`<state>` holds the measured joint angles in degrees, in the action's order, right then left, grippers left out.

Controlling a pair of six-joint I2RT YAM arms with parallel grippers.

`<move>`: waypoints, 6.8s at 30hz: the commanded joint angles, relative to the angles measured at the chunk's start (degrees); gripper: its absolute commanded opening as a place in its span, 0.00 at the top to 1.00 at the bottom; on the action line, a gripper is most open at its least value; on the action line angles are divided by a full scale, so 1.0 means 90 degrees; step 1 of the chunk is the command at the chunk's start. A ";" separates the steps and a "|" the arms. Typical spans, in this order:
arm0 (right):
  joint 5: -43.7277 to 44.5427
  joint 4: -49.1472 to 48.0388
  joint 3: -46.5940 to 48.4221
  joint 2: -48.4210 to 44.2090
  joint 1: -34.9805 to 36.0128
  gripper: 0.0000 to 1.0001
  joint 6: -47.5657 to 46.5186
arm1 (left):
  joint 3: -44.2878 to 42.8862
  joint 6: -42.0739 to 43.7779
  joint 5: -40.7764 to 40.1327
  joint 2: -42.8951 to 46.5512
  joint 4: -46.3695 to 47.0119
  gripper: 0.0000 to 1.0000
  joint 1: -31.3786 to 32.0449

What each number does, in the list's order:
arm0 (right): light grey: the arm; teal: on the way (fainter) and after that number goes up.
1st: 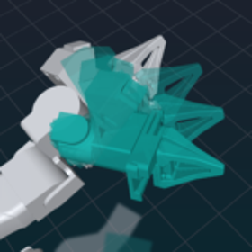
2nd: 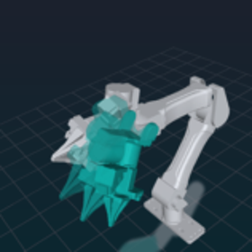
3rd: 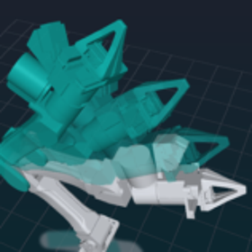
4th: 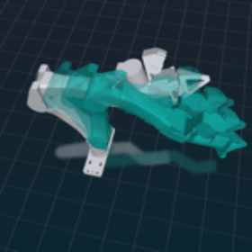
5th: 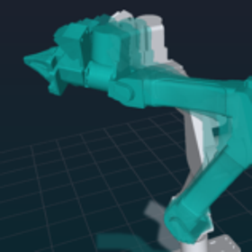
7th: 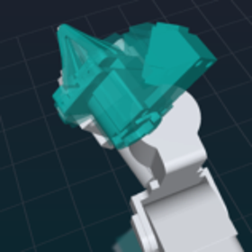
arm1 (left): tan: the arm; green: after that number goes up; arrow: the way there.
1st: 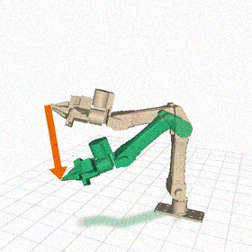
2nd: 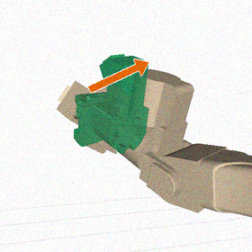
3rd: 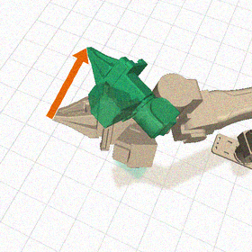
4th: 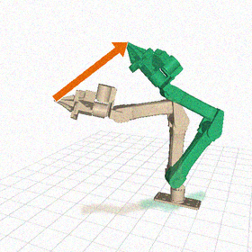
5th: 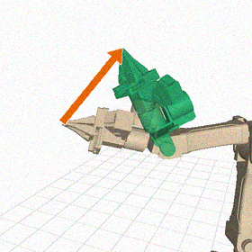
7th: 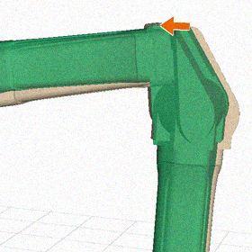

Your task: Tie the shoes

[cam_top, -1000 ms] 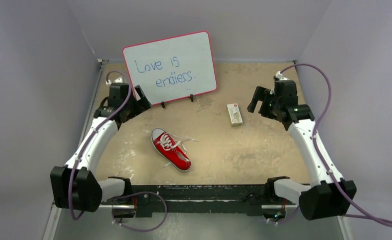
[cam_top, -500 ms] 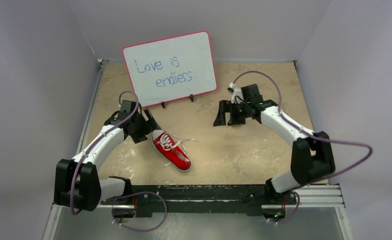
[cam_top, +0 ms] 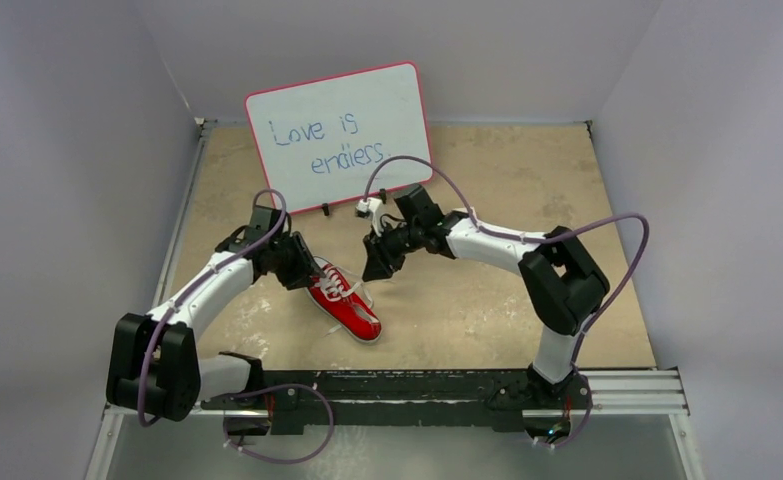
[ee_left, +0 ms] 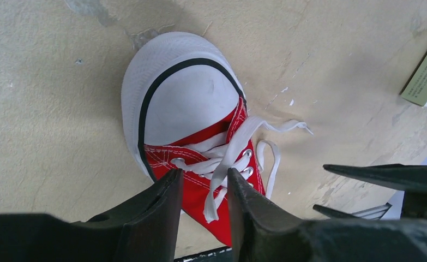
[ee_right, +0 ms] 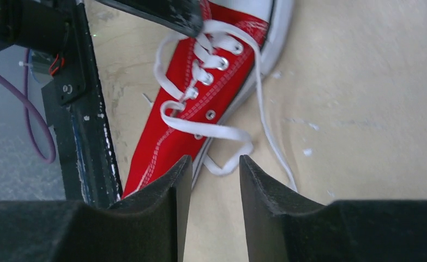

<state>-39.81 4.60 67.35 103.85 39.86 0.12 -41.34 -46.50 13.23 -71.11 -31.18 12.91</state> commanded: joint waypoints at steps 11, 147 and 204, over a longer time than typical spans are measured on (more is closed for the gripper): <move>0.0205 -0.1323 -0.0318 0.0328 0.0608 0.69 -0.1051 | 0.0016 -0.0109 0.0442 -0.0133 0.0201 0.78 0.0138; 0.1828 0.0927 0.0006 -0.0300 0.0818 0.15 0.1724 | -0.0806 -0.0321 0.0281 -0.0357 0.0500 0.28 0.0109; 0.2564 -0.0870 -0.1465 -0.1788 0.0021 0.34 -0.2390 | -0.1737 0.1031 0.0143 -0.1320 -0.0487 0.29 0.0441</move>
<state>-10.66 -2.37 49.10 82.94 39.38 1.91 -55.55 -38.85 15.07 -85.06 -33.93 17.39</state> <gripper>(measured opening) 0.661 0.718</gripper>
